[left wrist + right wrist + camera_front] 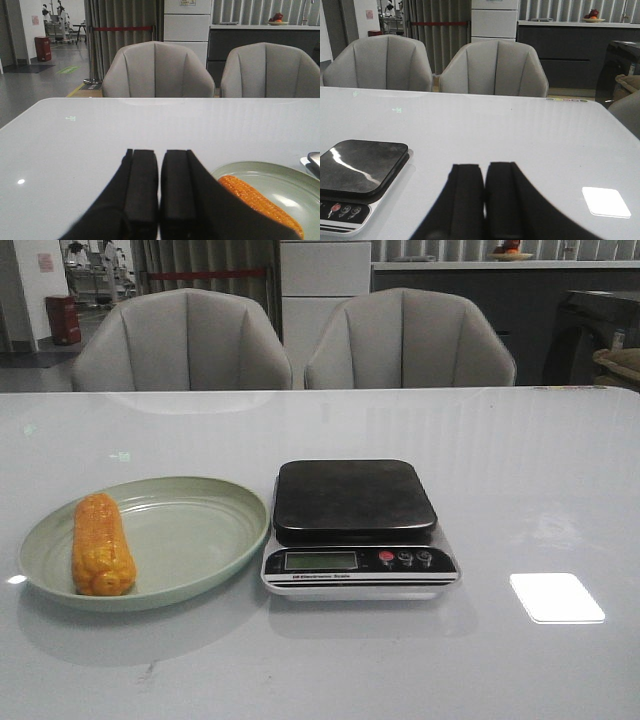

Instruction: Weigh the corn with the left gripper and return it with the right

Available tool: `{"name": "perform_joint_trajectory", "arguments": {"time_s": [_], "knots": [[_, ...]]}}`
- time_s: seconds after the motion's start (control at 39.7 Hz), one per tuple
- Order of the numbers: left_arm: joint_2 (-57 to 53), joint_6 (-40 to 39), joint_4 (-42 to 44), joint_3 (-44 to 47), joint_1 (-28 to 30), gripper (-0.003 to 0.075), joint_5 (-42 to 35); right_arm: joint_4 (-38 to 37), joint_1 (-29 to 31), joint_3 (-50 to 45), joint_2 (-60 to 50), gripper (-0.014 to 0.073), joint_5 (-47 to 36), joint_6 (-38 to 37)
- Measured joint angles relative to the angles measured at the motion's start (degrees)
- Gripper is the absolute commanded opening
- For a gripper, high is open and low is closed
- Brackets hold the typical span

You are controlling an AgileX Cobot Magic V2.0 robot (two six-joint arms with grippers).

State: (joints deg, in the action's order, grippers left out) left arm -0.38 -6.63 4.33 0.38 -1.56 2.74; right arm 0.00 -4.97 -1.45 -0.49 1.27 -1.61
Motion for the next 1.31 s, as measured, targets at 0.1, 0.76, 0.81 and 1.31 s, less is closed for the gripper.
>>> {"name": "perform_joint_trajectory", "arguments": {"time_s": [0.1,0.76,0.81,1.31], "knots": [[0.0,0.0,0.0,0.0,0.0,0.0124,0.0,0.0,0.0,0.0,0.0,0.0167,0.0,0.0],[0.0,0.0,0.0,0.0,0.0,0.0124,0.0,0.0,0.0,0.0,0.0,0.0167,0.0,0.0],[0.0,0.0,0.0,0.0,0.0,0.0124,0.0,0.0,0.0,0.0,0.0,0.0167,0.0,0.0],[0.0,0.0,0.0,0.0,0.0,0.0124,-13.62,0.0,0.0,0.0,0.0,0.0167,0.0,0.0]]}}
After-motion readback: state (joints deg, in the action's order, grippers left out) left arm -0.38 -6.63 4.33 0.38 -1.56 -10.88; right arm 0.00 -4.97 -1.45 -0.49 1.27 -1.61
